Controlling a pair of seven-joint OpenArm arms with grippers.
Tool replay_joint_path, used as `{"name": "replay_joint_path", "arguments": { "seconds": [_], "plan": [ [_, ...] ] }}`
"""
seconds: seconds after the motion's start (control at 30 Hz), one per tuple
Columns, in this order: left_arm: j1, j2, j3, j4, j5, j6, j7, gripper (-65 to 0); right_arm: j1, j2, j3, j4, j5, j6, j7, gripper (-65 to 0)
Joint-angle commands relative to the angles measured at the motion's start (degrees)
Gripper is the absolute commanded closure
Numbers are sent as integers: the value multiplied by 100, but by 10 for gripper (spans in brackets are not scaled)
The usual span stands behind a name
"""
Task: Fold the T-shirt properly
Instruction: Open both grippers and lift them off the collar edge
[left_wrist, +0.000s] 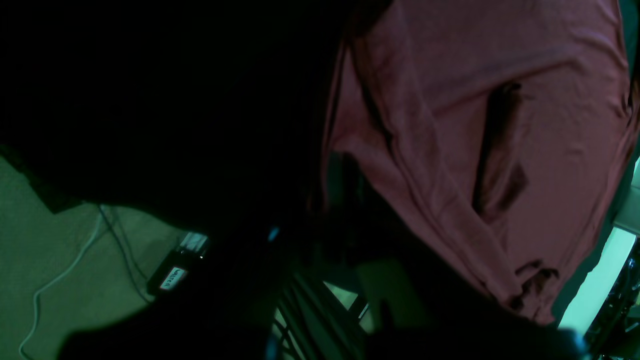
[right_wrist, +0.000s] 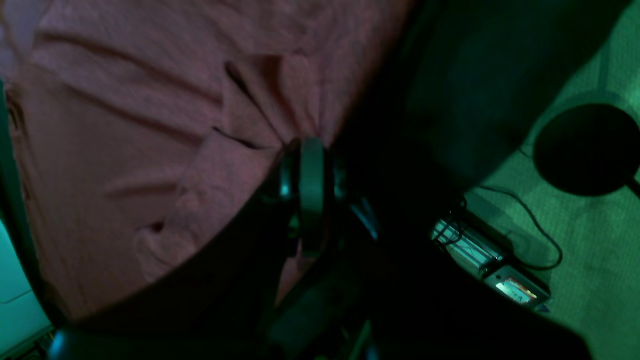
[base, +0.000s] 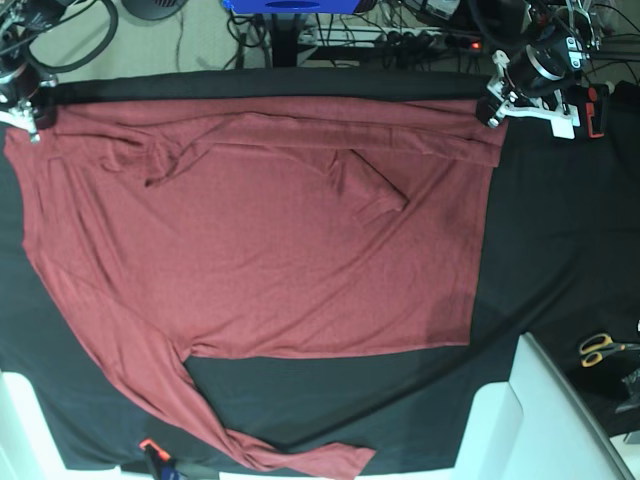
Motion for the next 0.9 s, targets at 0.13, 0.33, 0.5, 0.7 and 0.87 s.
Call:
{"name": "replay_joint_path", "arguments": {
  "seconds": [0.13,0.33,0.5,0.7,0.87],
  "plan": [
    [33,-70,-42,93,-32,-32,-54,0,9,91,13,104,61,8,100,0],
    [42,-70,-42,93,-32,-32,-54,0,18,100,13,69,52,8,100,-8],
    [42,-70,-42,84,-32,-24,-45,0,26,91,40,69,52,-1,100,-84],
    [51,-70,-33,67,-32,-6,-45,-118,18,74,75,113,69,-1,100,-224],
    [60,-61,-42,84,-32,12,-45,-316,-18,74,75,130,69,-1,91,-228]
  ]
}}
